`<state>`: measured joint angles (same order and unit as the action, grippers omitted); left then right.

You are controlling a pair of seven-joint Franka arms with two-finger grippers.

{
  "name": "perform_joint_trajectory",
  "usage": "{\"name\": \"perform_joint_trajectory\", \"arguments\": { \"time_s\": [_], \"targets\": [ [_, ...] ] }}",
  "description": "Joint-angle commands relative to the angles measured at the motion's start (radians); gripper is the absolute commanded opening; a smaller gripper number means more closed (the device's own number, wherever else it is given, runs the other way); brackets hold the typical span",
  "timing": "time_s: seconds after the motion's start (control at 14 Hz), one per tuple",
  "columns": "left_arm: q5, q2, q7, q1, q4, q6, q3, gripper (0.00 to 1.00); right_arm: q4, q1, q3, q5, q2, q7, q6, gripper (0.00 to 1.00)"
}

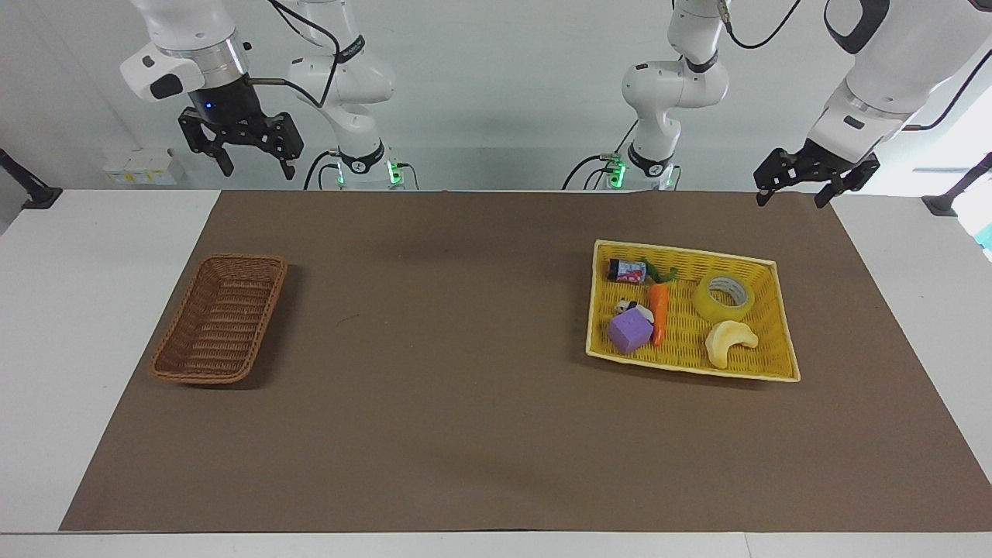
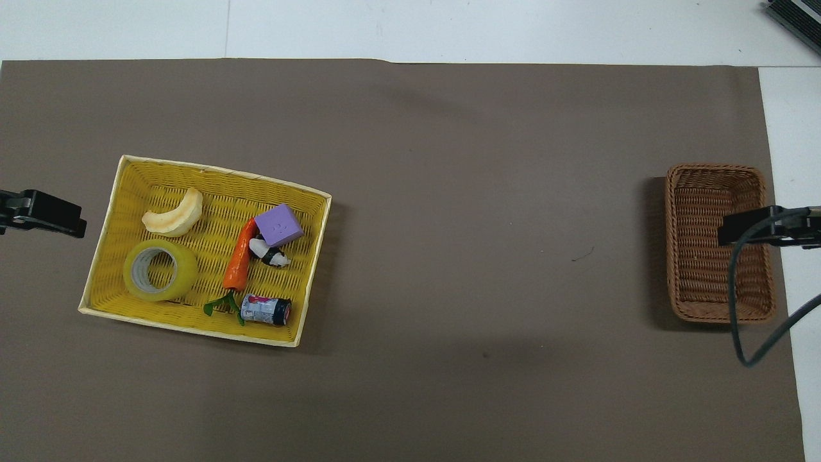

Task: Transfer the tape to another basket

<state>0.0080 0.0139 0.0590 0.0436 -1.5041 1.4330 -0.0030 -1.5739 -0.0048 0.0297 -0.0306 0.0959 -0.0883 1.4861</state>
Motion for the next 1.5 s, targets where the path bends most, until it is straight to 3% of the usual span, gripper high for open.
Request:
{"name": "perform_joint_trajectory", "arguments": {
  "time_s": [0.0,1.43],
  "targets": [
    [-0.01,-0.022,-0.004,-0.001,-0.031,0.004,0.0,1.0,-0.005,-0.012,0.004,0.006,0.002,0.022,0.002,1.0],
    [-0.01,-0.051,0.001,0.004,-0.024,0.01,0.006,1.0,-0.014,-0.015,0.004,0.009,0.005,0.022,0.002,1.0]
  ]
}}
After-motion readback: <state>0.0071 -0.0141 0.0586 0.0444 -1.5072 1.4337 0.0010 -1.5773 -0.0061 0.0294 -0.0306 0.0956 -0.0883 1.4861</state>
